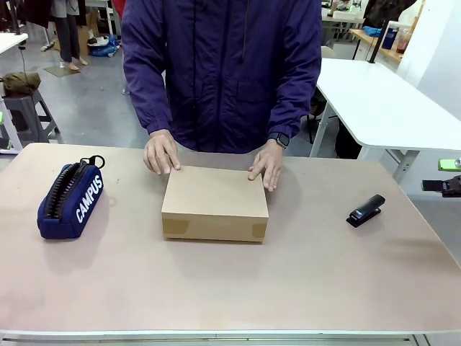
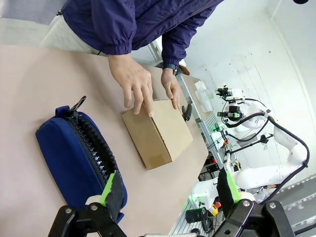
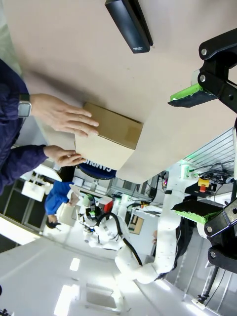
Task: Pack the item into the box.
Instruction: Close the Mailer Box.
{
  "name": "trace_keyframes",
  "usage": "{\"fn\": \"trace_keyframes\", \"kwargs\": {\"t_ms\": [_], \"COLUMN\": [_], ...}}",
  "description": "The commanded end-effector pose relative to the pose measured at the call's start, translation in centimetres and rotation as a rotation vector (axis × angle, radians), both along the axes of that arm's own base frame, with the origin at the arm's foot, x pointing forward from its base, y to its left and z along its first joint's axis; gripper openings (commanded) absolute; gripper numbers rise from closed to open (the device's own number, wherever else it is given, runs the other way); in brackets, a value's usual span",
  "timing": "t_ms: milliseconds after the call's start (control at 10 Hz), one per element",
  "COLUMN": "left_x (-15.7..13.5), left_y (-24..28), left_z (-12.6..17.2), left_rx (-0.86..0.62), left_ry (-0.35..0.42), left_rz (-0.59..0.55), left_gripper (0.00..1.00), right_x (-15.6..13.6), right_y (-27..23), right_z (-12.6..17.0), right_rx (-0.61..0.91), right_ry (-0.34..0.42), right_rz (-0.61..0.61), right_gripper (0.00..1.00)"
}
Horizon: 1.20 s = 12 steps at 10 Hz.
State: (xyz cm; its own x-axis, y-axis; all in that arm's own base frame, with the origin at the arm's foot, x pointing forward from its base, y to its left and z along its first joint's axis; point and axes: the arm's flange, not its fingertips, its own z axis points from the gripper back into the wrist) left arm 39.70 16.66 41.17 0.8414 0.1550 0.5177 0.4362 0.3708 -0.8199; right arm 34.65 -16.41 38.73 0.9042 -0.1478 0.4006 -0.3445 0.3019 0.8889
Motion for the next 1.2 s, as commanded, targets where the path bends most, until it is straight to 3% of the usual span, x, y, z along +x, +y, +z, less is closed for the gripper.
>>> {"fn": "trace_keyframes", "kwargs": {"t_ms": [0,1100], "left_x": [-0.25,-0.25], "left_y": [-0.13,-0.13], "left_z": [0.24,0.24], "left_rx": [0.016,0.016], "left_ry": [0.006,0.006], "left_rz": [-0.002,-0.002], "left_gripper": [1.0,1.0], "right_x": [-0.22,-0.22], "right_y": [0.06,0.06], "right_z": [0.12,0.12], "right_rx": [0.011,0.011], "right_ry": [-0.003,-0.003], "right_rz": [-0.002,-0.002], "right_gripper": [1.0,1.0]}}
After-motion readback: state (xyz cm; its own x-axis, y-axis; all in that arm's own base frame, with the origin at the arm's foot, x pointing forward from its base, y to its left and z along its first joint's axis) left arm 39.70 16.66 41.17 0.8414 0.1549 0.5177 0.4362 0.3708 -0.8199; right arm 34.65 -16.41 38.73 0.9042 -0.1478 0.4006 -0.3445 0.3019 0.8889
